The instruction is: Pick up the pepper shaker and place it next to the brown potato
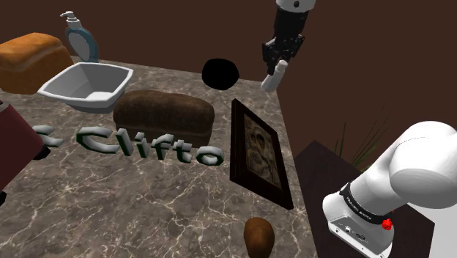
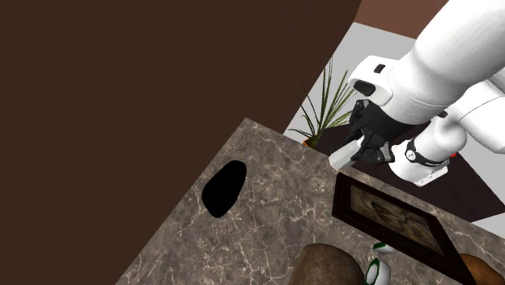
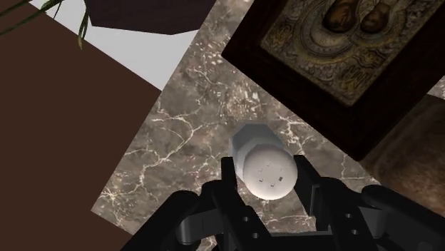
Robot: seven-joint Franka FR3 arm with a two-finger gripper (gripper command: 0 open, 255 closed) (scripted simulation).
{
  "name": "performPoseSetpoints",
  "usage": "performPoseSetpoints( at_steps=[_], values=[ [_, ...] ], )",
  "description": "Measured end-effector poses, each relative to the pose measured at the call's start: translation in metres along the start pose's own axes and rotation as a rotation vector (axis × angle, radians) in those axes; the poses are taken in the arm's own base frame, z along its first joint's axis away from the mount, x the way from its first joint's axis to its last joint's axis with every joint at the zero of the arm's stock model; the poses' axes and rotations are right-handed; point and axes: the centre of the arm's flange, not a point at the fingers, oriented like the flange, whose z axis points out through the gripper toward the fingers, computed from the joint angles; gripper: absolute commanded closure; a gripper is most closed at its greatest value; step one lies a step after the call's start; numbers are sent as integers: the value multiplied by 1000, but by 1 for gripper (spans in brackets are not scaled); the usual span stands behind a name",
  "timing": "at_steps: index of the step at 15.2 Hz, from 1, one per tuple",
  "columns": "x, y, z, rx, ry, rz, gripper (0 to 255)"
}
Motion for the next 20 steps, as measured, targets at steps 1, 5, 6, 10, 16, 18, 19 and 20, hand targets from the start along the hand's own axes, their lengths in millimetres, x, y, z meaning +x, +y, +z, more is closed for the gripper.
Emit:
performPoseSetpoints(
  at_steps=[1,5,6,10,16,18,19,20],
  values=[
    [-13,-7,-2,0,0,0,255],
    [-55,-32,-9,0,0,-1,255],
    [-67,-39,-11,0,0,-1,255],
    [-115,-60,-11,0,0,0,255],
    [-184,-101,-18,0,0,0,255],
    [-210,-113,-19,0,1,-1,255],
    [-221,-119,-18,0,1,0,255],
    [-232,-124,-17,0,1,0,255]
  ],
)
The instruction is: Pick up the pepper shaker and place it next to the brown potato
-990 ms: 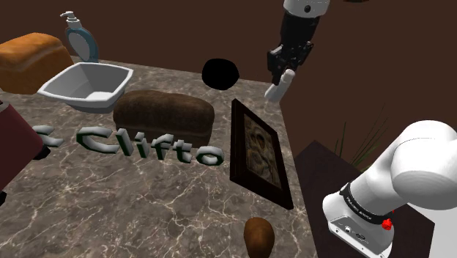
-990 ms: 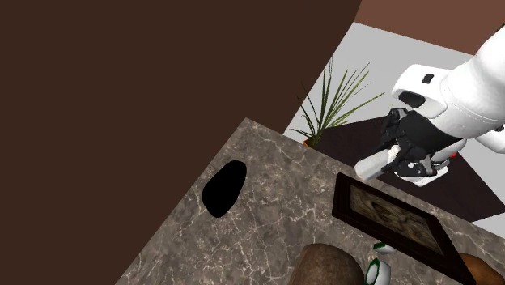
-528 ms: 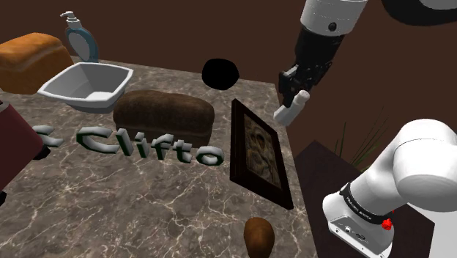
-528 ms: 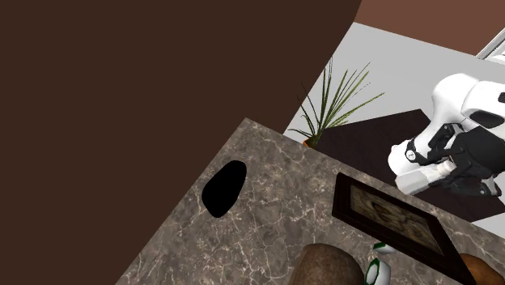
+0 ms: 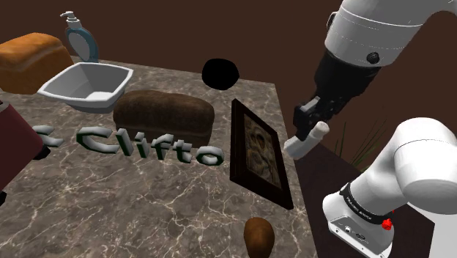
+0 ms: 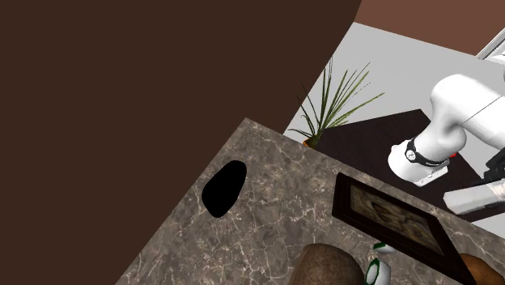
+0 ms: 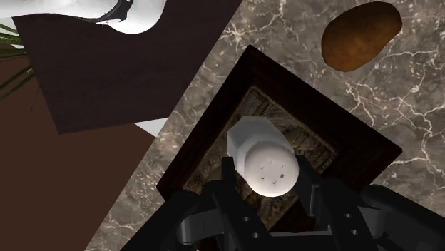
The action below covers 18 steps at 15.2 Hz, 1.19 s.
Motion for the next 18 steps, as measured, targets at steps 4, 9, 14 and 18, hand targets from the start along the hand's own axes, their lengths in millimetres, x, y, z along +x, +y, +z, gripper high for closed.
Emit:
performPoseSetpoints(
  at_steps=[4,9,14,18],
  values=[
    [-45,-28,-9,0,0,-1,255],
    [-84,-48,1,0,-1,0,255],
    [-88,-51,27,0,-1,0,255],
    [-89,-53,48,0,-1,0,255]
  ],
)
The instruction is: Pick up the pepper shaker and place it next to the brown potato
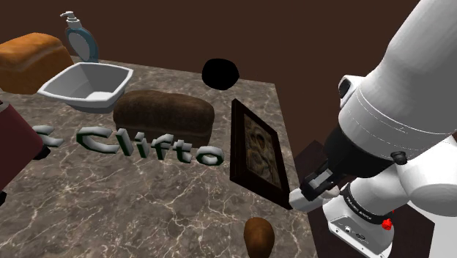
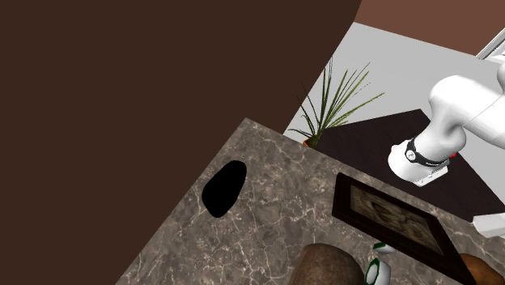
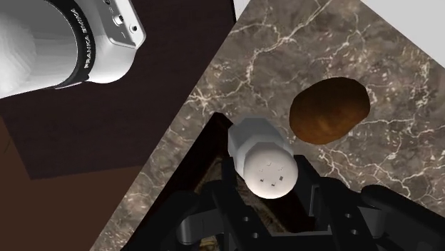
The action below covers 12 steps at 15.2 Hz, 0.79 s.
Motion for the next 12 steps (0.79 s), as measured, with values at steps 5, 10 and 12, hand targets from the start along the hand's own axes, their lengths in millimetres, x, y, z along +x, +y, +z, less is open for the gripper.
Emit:
performPoseSetpoints(
  at_steps=[5,10,12],
  values=[
    [0,-5,25,0,0,0,255],
    [0,-6,53,0,0,0,255],
    [0,-8,64,0,0,0,255]
  ],
)
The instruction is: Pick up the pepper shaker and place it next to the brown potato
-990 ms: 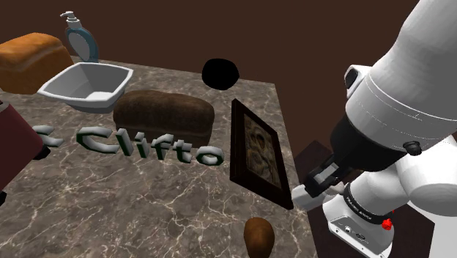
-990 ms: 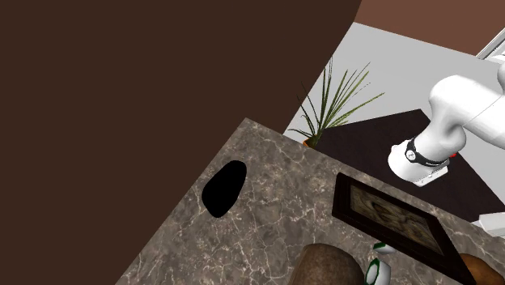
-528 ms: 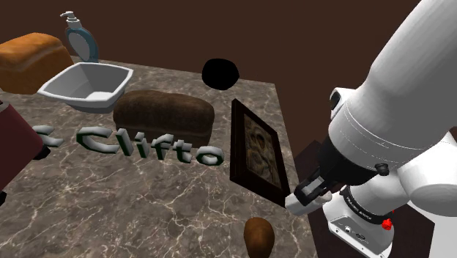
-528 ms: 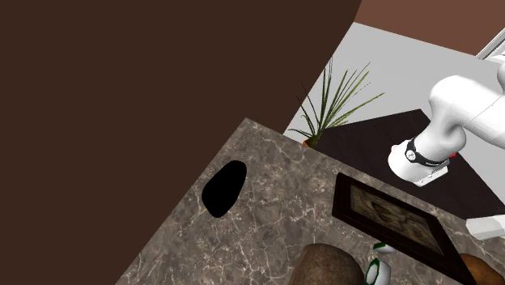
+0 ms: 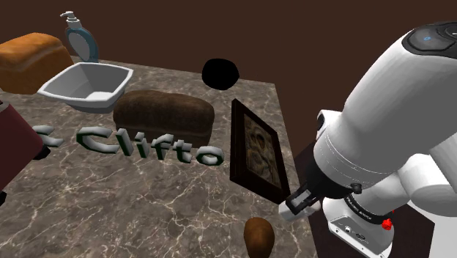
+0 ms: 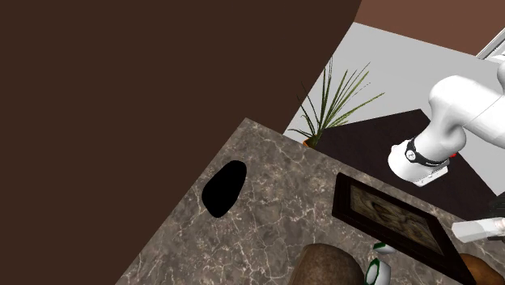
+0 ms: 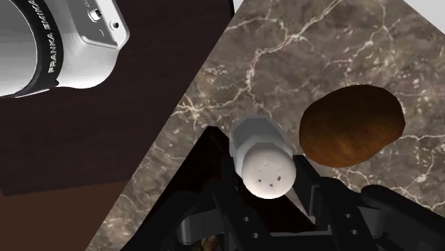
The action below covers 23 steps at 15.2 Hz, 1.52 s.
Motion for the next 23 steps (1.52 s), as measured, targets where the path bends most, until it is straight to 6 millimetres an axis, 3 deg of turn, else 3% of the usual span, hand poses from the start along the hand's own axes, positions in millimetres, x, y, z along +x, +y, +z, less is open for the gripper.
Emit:
performPoseSetpoints(
  at_steps=[8,15,16,23],
  values=[
    [-1,-4,42,0,0,0,255],
    [-1,-5,48,0,0,0,255],
    [-1,-5,48,0,0,0,0],
    [-2,-5,42,2,1,0,0]
  ],
)
